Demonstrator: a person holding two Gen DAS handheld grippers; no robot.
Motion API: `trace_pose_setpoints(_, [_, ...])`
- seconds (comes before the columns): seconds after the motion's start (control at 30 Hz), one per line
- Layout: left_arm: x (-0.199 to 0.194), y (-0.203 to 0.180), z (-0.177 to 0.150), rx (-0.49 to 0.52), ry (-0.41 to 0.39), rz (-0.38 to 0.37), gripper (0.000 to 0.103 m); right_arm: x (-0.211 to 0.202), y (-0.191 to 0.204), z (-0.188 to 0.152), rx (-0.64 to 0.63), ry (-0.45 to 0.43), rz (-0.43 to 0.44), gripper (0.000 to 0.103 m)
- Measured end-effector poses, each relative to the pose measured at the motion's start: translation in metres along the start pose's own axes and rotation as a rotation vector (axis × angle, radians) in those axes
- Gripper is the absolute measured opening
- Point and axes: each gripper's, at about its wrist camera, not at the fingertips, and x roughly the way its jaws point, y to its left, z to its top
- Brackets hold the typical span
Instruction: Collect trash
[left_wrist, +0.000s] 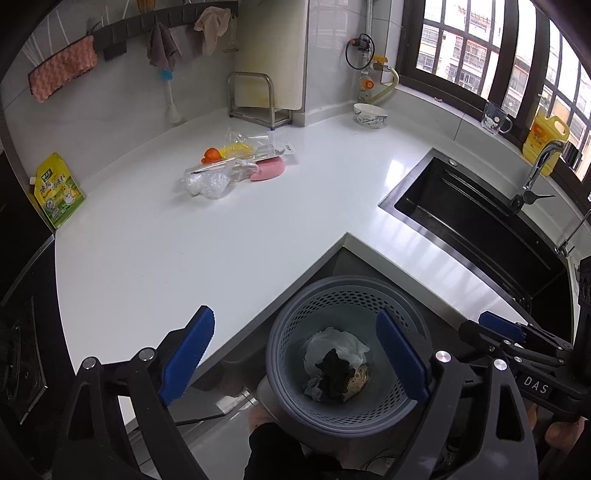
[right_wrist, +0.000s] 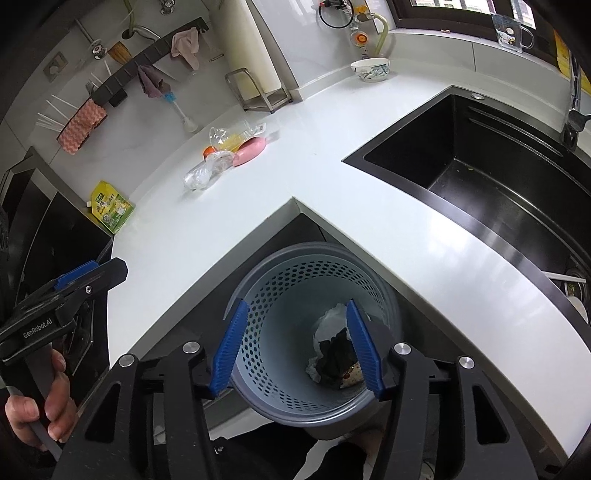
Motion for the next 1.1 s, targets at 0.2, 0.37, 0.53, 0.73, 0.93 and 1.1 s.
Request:
trace_pose_setpoints(0.2, [-0.001,0.026,0.020,-0.014,-0.026,0.029,0.093,0.012,0.018,0.023,-0.013,-0.022,0.014,0.059])
trace_pose_setpoints(0.37, [0.008,0.061,0.046,-0.028,-0.057,0.042,0.093,0.034,0.037,0.047,-0.016,-0.027,0.008,0.059])
trace_pose_setpoints(0.53, [0.024,0.102,0.079,-0.052,-0.078,0.042,0.094,0.060,0.061,0.081,-0.011,-0.036,-0.006,0.060])
trace_pose_setpoints(0.73, [0.055,0.143,0.115,-0.047,-0.083,0.041,0.094,0.097,0.096,0.126,-0.033,-0.053,-0.018,0.061])
trace_pose_setpoints(0.93, [0.092,0.173,0.140,-0.015,-0.054,0.032,0.094,0.144,0.118,0.170,-0.028,-0.065,-0.052,0.062])
trace_pose_setpoints(1.1, [0.118,0.197,0.158,-0.010,-0.039,0.006,0.094,0.181,0.137,0.200,-0.035,-0.072,-0.103,0.062])
